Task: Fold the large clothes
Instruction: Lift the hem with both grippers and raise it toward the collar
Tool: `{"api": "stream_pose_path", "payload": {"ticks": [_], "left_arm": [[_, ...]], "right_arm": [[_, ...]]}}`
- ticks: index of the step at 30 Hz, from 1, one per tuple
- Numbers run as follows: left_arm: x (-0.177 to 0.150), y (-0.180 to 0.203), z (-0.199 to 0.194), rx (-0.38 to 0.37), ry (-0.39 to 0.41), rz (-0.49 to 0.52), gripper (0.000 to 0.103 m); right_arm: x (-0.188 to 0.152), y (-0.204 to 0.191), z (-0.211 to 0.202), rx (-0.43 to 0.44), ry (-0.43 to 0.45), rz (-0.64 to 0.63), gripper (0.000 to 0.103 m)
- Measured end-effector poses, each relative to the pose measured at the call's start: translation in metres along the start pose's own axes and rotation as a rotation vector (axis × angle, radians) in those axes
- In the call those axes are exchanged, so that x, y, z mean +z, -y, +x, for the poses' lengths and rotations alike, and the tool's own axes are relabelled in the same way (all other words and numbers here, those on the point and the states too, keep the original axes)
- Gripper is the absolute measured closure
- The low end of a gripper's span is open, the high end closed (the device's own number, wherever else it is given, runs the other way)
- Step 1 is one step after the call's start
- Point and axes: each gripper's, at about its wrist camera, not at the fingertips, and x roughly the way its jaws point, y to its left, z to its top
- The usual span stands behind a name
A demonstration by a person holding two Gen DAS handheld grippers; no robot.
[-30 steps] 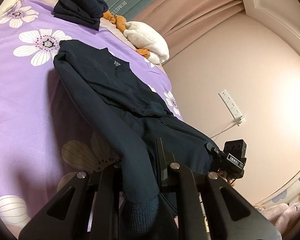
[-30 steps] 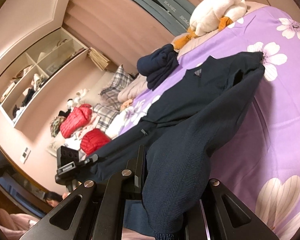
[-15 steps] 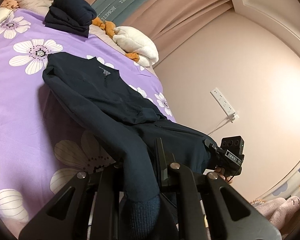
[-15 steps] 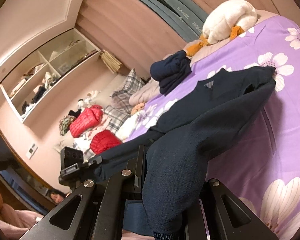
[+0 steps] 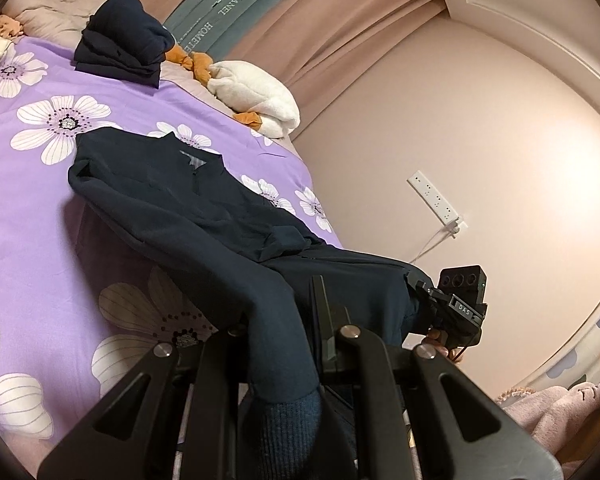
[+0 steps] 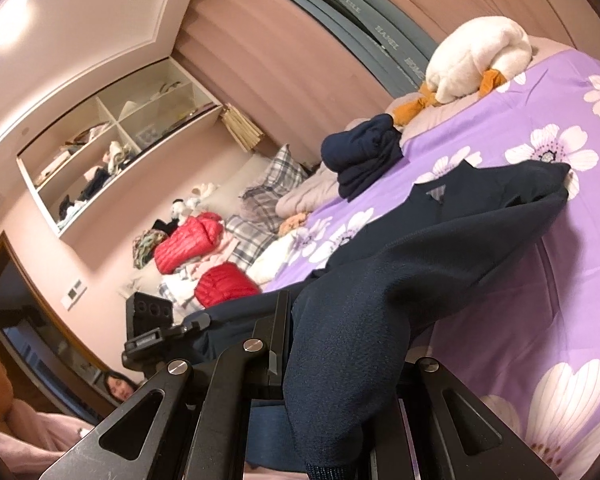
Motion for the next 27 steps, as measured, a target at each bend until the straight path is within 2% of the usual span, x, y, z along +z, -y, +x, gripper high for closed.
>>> {"api": "stream_pose_path", "payload": {"ticks": [21, 27], "left_arm": [[0.001, 0.027, -0.023, -0.048, 0.017, 0.111, 0.092], [0.002, 0.022, -0.02, -0.045, 0.015, 0.104, 0.092]], "right_arm": [[0.002, -0.024, -0.013, 0.069, 0.041, -0.096, 0.091], [0.003, -0.022, -0.013, 0.065, 0.047, -0.095, 0.091]]}}
